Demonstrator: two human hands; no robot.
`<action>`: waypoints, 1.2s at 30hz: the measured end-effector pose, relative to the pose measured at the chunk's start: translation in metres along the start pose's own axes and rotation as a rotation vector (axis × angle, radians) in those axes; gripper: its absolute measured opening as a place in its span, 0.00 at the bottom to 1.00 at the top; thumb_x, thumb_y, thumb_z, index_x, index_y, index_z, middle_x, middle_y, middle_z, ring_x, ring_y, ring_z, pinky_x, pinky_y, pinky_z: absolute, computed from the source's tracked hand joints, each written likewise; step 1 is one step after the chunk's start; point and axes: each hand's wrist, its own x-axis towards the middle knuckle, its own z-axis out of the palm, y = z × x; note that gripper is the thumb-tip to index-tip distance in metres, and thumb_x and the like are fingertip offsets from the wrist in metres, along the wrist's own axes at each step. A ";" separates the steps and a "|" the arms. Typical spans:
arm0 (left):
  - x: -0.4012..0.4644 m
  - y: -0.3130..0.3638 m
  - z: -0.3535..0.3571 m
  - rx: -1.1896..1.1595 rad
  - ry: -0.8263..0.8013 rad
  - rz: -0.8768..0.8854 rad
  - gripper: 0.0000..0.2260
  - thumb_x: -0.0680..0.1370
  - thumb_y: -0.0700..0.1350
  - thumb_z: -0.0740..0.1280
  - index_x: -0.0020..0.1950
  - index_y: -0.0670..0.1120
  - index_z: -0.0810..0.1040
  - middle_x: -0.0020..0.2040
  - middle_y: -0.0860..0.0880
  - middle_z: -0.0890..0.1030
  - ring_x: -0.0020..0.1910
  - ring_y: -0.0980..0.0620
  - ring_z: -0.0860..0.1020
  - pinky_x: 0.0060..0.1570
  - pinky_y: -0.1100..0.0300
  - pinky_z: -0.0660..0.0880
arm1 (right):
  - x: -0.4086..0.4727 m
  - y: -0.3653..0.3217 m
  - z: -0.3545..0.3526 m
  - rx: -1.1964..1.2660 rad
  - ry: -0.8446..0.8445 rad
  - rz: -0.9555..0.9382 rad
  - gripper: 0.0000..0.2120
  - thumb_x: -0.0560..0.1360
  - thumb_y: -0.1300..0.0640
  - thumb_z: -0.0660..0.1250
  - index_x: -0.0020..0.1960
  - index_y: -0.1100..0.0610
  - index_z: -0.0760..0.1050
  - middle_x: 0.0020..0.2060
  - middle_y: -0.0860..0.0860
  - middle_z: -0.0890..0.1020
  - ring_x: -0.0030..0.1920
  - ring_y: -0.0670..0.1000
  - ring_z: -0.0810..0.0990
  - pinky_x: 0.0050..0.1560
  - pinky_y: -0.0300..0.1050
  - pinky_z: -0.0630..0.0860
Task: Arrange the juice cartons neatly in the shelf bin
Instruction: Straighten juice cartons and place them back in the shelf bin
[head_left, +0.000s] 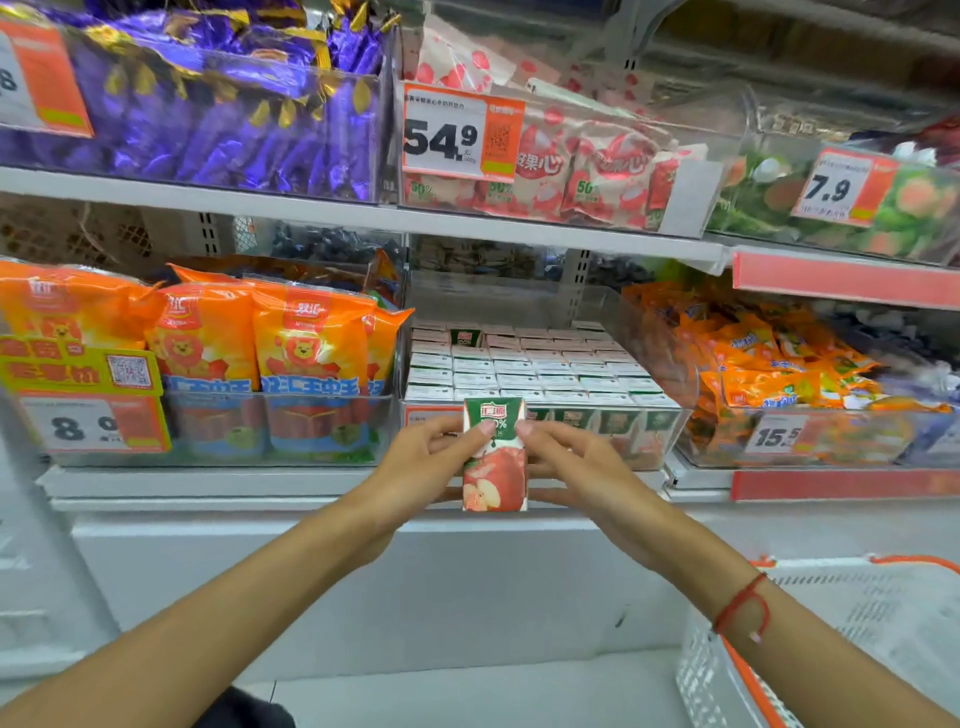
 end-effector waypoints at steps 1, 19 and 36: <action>0.001 -0.003 0.001 -0.015 0.031 -0.010 0.07 0.78 0.53 0.66 0.54 0.53 0.80 0.41 0.59 0.85 0.42 0.62 0.83 0.38 0.69 0.78 | 0.000 0.002 0.001 -0.016 -0.030 0.005 0.17 0.74 0.38 0.65 0.56 0.46 0.80 0.52 0.44 0.85 0.53 0.44 0.83 0.59 0.45 0.77; 0.010 -0.019 0.002 -0.008 0.034 -0.157 0.12 0.76 0.56 0.69 0.55 0.52 0.83 0.45 0.57 0.86 0.46 0.59 0.84 0.45 0.64 0.80 | 0.004 0.016 0.001 -0.004 0.029 -0.019 0.12 0.69 0.52 0.77 0.52 0.47 0.83 0.43 0.48 0.86 0.46 0.44 0.85 0.40 0.33 0.78; 0.013 -0.010 -0.006 0.001 0.121 -0.057 0.17 0.77 0.58 0.64 0.59 0.49 0.80 0.47 0.54 0.86 0.49 0.59 0.83 0.56 0.64 0.73 | -0.001 0.006 0.006 0.141 -0.137 0.073 0.10 0.77 0.52 0.67 0.59 0.48 0.78 0.56 0.47 0.84 0.57 0.46 0.81 0.54 0.39 0.78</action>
